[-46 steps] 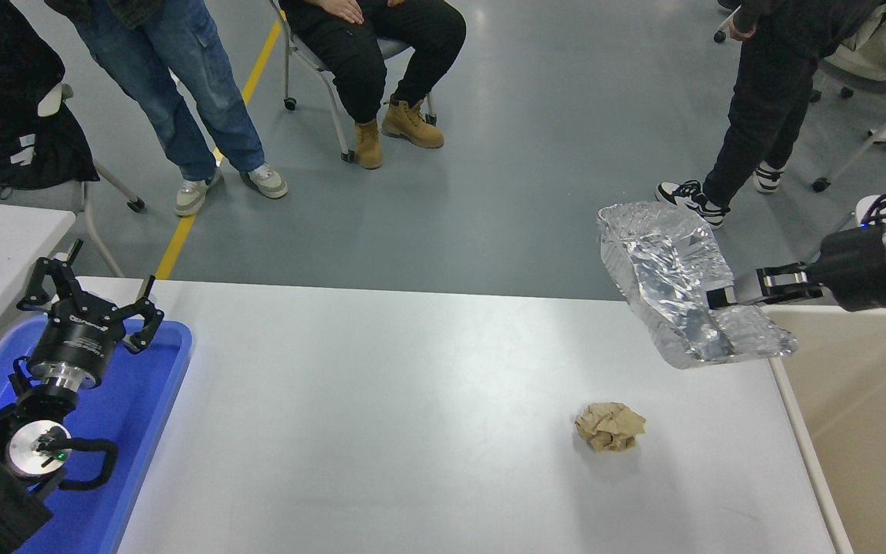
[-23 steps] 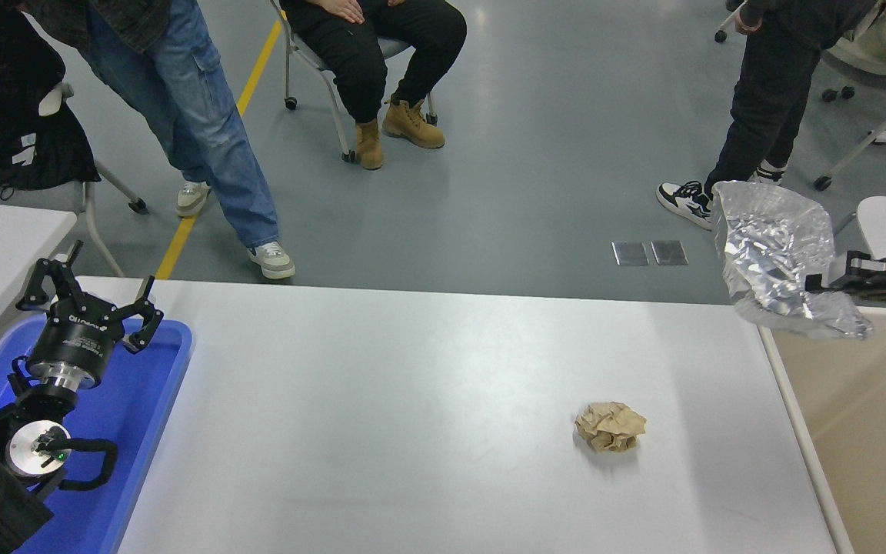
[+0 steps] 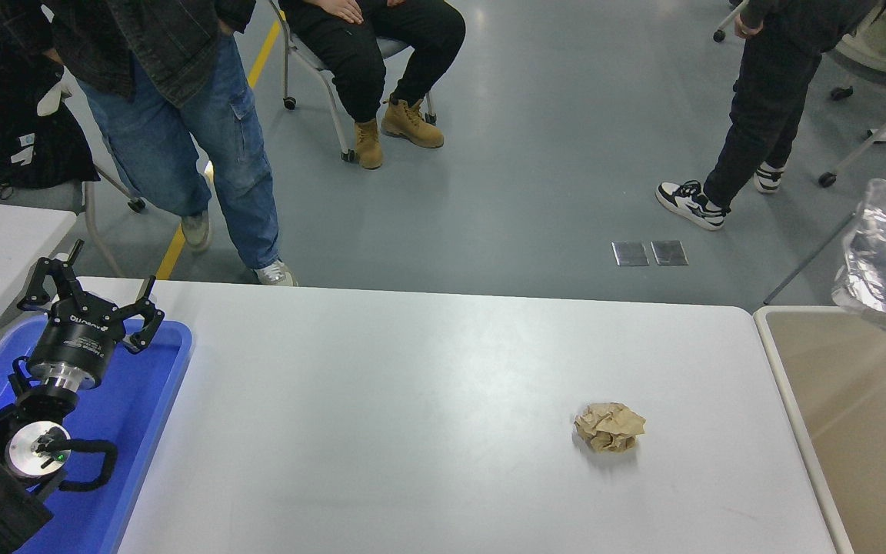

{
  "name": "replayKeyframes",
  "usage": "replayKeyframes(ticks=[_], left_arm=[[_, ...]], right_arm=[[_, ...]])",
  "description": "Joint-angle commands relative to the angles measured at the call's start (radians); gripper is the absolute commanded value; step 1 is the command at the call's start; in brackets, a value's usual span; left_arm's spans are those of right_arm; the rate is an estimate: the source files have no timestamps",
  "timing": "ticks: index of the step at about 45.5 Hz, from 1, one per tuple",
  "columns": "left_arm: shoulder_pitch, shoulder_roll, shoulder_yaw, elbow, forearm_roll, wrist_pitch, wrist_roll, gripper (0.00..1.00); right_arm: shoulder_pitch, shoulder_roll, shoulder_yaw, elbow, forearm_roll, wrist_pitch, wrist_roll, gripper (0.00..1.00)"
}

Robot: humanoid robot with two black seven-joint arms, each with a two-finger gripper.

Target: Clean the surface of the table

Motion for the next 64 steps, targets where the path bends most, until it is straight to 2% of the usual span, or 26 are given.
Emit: replayKeyframes(ticks=[1,14,29,46,53,64], left_arm=[[0.0,0.0,0.0,0.0,0.0,0.0,0.0,1.0],[0.0,0.0,0.0,0.0,0.0,0.0,0.0,1.0],[0.0,0.0,0.0,0.0,0.0,0.0,0.0,1.0],[0.0,0.0,0.0,0.0,0.0,0.0,0.0,1.0],[0.0,0.0,0.0,0.0,0.0,0.0,0.0,1.0],[0.0,0.0,0.0,0.0,0.0,0.0,0.0,1.0]], right_arm=[[-0.053,0.021,0.004,-0.074,0.109,-0.041,-0.156,0.0],[-0.105,0.02,0.011,-0.081,0.183,-0.095,-0.294,0.0],[-0.212,0.087,0.019,-0.081,0.335,-0.208,-0.377,0.0],[-0.291,0.247,0.027,-0.08,0.474,-0.425,-0.42,0.0],[-0.312,0.288,0.028,-0.08,0.513,-0.469,-0.46,0.0],[-0.361,0.303,0.056,-0.077,0.523,-0.489,-0.46,0.0]])
